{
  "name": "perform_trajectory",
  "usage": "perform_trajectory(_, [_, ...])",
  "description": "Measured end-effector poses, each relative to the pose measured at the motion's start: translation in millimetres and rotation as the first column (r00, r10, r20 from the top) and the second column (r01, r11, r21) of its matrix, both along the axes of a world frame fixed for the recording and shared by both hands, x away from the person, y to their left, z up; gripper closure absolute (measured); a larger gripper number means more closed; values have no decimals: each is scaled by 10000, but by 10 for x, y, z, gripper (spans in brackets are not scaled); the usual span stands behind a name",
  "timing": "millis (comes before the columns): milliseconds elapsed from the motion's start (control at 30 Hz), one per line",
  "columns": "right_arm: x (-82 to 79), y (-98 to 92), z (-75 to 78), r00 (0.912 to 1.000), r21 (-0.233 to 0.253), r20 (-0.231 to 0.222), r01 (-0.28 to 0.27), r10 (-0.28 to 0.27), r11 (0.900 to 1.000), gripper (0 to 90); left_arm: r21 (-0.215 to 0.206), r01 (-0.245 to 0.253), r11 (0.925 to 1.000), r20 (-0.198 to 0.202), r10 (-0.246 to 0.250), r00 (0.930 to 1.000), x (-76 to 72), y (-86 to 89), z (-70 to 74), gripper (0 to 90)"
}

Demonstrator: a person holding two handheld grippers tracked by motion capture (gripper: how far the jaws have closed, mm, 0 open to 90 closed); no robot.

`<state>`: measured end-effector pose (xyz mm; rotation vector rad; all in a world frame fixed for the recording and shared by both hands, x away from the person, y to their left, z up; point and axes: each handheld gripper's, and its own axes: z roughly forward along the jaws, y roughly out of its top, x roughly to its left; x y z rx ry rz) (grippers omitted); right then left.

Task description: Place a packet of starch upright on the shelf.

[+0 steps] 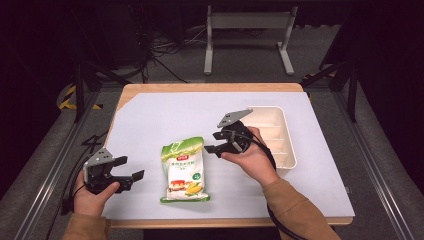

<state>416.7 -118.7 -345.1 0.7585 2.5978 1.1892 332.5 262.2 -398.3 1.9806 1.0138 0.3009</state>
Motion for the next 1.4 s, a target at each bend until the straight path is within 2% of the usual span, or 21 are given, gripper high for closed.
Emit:
perform_trajectory(200, [111,84,-75,9995,-4,-159,273,-273,9996,405,17,10,10000,29,-10,10000,3,5,-2,162])
perform_trajectory(433, [239,210,-254,9946,-209,-904,499,-516,9985,389,23,4,10000,26,-4,10000,6,8,-6,162])
perform_trajectory(667, [314,311,-369,9884,-404,-1375,587,-637,9975,336,-18,-9,10000,-34,9,10000,4,12,-9,162])
perform_trajectory(900, [360,406,-506,9807,-397,-1824,645,-707,9971,321,15,-4,10000,-15,4,10000,9,15,-13,162])
perform_trajectory(967, [376,431,-560,9751,-482,-2063,734,-818,9961,313,8,-12,10000,-18,12,10000,10,16,-15,162])
perform_trajectory(1133, [401,447,-615,9704,-531,-2230,832,-930,9951,288,3,-23,10000,-29,23,10000,13,18,-20,162])
perform_trajectory(1400, [431,495,-713,9547,-589,-2793,896,-1026,9942,269,30,-18,10000,-32,18,10000,15,17,-23,161])
